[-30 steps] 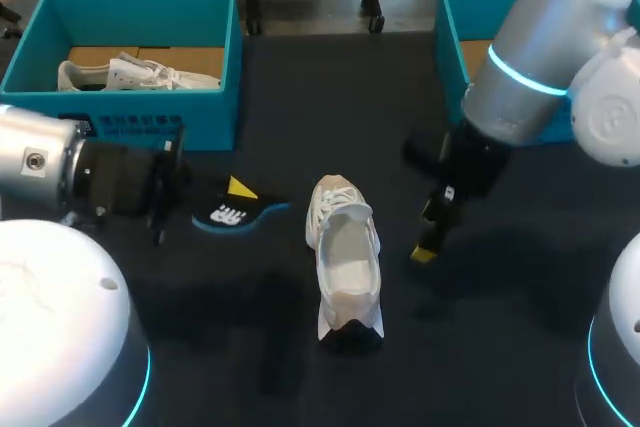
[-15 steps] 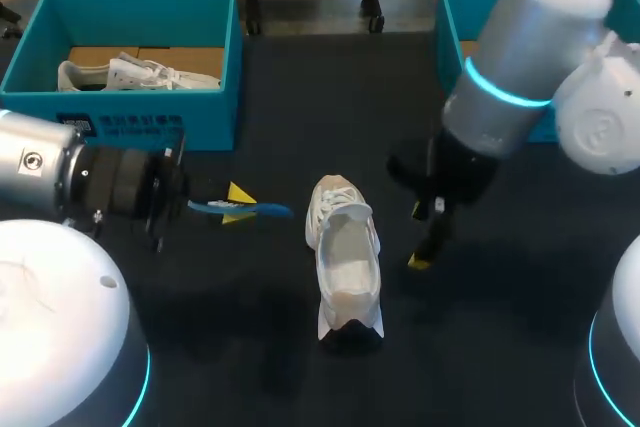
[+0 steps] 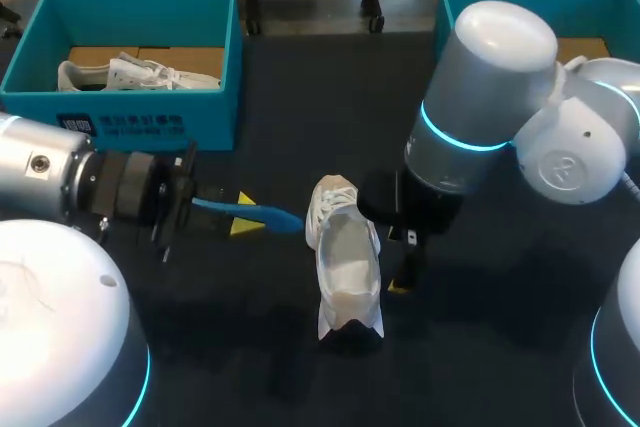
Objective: Take the shoe out of the shoebox, open the shoe tongue, remove and reinsert the insole, then place the shoe into the shoebox
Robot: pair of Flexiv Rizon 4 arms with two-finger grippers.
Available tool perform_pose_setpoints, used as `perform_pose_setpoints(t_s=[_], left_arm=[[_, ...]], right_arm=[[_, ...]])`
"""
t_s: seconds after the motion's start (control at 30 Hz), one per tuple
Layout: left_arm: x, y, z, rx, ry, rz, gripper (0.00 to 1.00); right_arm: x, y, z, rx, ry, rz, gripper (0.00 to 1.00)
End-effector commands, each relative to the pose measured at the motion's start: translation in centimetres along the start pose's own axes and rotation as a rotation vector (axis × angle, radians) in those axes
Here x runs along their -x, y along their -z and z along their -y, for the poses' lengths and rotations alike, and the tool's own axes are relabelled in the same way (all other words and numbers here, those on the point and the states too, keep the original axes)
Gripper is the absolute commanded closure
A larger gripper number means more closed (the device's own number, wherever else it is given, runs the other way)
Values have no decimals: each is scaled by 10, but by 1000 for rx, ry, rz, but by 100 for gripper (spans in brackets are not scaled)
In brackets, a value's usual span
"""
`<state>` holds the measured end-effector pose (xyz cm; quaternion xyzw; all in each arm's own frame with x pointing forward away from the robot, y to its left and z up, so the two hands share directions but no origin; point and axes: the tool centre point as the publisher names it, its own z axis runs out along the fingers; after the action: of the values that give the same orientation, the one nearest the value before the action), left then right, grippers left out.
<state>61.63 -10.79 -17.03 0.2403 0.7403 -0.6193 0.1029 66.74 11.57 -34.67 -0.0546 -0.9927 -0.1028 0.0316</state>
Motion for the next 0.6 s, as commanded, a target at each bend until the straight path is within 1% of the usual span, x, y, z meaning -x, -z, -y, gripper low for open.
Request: perform_pose_setpoints(t_s=[0.03,0.07,0.2,0.3,0.4,0.6], left_arm=[[-2,0,2,6,-1,2,100],[-4,-2,2,7,-1,2,100],[-12,-11,3,-19,18,-12,100],[-19,-16,2,-26,29,-13,100],[-24,-19,1,-45,41,-10,100],[-33,-27,-3,-71,66,12,100]], right_arm=[[-1,-1,0,1,0,2,0],[-1,-1,0,1,0,2,0],[1,-10,12,52,-17,9,0],[0,-12,20,103,-14,54,0],[-2,-9,23,106,-3,84,0],[-2,-6,25,114,14,110,0]])
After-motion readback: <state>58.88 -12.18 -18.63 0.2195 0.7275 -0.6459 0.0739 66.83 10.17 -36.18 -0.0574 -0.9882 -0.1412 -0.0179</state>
